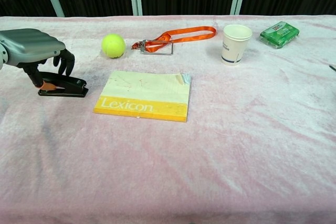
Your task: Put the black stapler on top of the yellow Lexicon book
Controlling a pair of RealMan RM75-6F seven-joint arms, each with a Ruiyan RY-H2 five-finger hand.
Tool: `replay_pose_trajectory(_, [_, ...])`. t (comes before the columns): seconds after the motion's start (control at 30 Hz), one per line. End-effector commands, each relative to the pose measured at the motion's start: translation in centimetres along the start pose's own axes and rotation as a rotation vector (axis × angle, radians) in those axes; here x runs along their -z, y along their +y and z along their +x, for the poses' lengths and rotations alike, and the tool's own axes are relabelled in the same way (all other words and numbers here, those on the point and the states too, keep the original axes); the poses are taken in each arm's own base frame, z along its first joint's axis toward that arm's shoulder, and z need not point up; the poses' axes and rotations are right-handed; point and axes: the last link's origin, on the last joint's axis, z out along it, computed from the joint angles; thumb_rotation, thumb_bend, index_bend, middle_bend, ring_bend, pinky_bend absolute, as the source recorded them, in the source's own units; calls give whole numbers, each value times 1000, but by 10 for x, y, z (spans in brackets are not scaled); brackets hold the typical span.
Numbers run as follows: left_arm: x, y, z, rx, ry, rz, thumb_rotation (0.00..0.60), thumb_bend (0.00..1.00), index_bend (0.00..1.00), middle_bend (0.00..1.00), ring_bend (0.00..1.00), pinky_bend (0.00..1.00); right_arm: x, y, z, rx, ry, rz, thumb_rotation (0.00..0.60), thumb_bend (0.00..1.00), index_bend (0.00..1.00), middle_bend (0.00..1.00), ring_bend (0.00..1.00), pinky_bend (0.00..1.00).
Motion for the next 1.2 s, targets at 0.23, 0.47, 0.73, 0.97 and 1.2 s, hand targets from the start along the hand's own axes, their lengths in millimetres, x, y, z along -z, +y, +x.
replay_pose_trajectory(0.23, [-1, 1, 0, -1, -5, -6, 600, 280, 423, 470, 375, 458, 0, 0, 1, 1, 5, -2, 600, 260, 174, 62, 190, 213])
replay_pose_trajectory(0.47, [0, 4, -3, -9, -7, -17, 600, 334, 442, 521, 420, 509, 0, 0, 0, 3, 4, -3, 600, 259, 173, 62, 190, 213])
replay_pose_trajectory(0.73, [1, 1, -1, -5, 9, 1, 600, 451, 509, 564, 460, 543, -1, 0, 0, 2, 2, -2, 600, 260, 174, 62, 190, 213])
replay_pose_trajectory(0.97, [6, -4, 8, -8, 41, 16, 600, 462, 518, 565, 462, 545, 0, 0, 0, 0, 1, -3, 600, 260, 174, 62, 190, 213])
replay_pose_trajectory(1.2, [7, 4, 39, -15, 148, -20, 600, 462, 529, 566, 462, 543, 0, 0, -1, -1, -3, -3, 600, 260, 174, 62, 190, 213])
